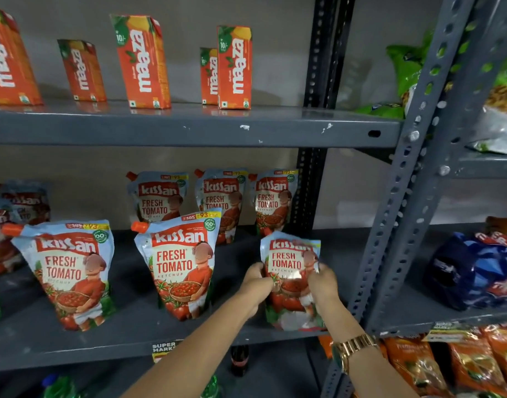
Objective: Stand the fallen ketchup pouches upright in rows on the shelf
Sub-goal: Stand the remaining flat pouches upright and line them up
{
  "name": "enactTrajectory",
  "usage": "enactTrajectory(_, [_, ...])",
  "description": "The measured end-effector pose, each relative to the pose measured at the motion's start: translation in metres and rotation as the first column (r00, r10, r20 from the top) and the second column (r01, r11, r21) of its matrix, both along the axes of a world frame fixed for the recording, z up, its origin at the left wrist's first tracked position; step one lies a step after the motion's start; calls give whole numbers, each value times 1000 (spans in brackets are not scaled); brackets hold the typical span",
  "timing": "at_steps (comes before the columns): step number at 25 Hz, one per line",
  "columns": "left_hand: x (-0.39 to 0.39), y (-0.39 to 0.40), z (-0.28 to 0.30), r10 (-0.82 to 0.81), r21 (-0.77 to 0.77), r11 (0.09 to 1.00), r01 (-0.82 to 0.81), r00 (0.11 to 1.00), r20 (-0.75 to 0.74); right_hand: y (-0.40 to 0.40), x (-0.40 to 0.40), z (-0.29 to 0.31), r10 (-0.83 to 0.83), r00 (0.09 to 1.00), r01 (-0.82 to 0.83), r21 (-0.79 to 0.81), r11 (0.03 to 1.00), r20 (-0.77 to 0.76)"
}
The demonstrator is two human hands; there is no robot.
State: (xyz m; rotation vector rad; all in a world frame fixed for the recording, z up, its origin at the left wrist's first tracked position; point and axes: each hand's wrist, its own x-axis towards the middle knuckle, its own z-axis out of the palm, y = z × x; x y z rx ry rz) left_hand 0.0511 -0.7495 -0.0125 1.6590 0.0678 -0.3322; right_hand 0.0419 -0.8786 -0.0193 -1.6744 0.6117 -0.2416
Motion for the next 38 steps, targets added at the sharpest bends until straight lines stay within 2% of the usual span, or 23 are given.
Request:
enactTrajectory(3, [3,-13,15,4,-22,1000,0,986,169,-3,-5,22,-37,982,48,-60,997,186])
enactTrajectory(6, [6,-22,5,-77,14,997,76,961,265,-12,-16,24,-69,974,122,-242,963,216])
enactTrajectory(8, [4,-26,-7,-141,63,990,129,959,245,-15,-25,12,-20,988,62,-272,960,154])
enactTrajectory(10, [4,-27,-16,-148,57,989,139,970,191,-14,-31,-5,26,994,-8,-165,986,107])
enactTrajectory(12, [6,-28,-21,-171,58,985,165,975,138,-13,-31,-17,-7,999,8,-20,1000,49])
enactTrajectory(16, [8,-25,-32,-224,82,972,219,973,62,-14,-32,-20,52,998,-51,24,998,-29])
enactTrajectory(18, [7,-20,-43,-209,78,976,204,975,69,-16,-34,-20,98,995,-98,-19,995,-18])
enactTrajectory(22, [3,-8,-52,-124,120,986,116,990,66,-13,-40,-30,233,972,-229,-234,945,-13])
enactTrajectory(25, [1,0,-52,-62,86,995,57,997,55,-7,-39,-38,251,968,-239,-241,941,19])
enactTrajectory(28, [-4,7,-54,-86,60,995,82,995,57,1,-39,-46,199,978,-178,-236,955,67])
enactTrajectory(30, [-12,12,-56,-4,21,1000,2,993,118,12,-43,-52,31,992,18,-383,924,122])
enactTrajectory(31, [-16,18,-56,117,-15,993,-116,976,184,21,-46,-51,-60,980,144,-461,876,192])
enactTrajectory(32, [-21,27,-54,247,-48,969,-243,935,255,31,-48,-49,-91,952,238,-522,819,291])
enactTrajectory(33, [-25,38,-50,346,-52,936,-349,881,322,42,-49,-45,-49,925,271,-562,782,378])
enactTrajectory(35, [-30,64,-45,420,-22,890,-456,799,429,61,-46,-40,122,889,193,-603,774,441])
enactTrajectory(38, [-36,96,-41,452,-20,859,-512,739,499,89,-38,-40,290,869,-12,-569,822,401])
